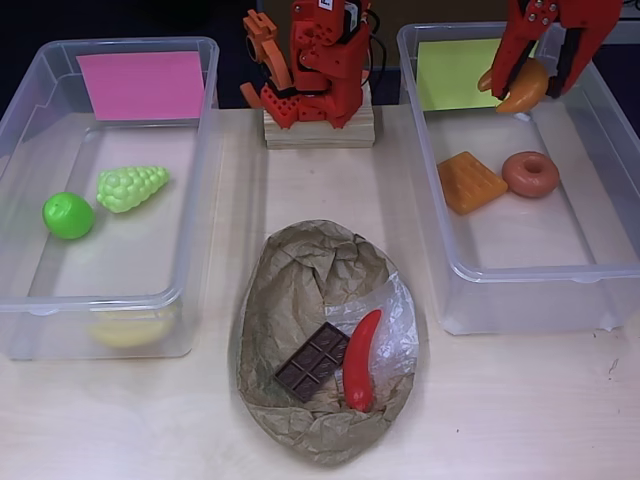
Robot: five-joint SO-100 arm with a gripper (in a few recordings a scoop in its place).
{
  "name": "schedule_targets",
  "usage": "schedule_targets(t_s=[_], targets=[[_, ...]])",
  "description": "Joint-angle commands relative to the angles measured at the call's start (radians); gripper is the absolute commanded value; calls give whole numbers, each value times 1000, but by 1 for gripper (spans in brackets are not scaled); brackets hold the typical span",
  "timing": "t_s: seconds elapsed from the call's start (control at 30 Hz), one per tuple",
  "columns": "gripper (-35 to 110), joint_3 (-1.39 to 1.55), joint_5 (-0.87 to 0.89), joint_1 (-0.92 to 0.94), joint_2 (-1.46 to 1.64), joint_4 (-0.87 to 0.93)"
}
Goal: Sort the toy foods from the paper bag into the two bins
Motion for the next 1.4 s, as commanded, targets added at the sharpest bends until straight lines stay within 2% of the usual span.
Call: schedule_targets(t_s=[0.0,0.17,0.43,0.6,0.8,1.03,1.2,1.37], targets=[[40,-72,28,-34,-26,17],[44,-94,8,-31,-41,20],[41,-101,-49,8,-29,71],[39,-94,-143,67,-6,126],[42,-12,-348,183,78,132],[42,29,-741,407,124,130],[39,23,-1085,615,84,52],[37,18,-1246,784,-2,-60]])
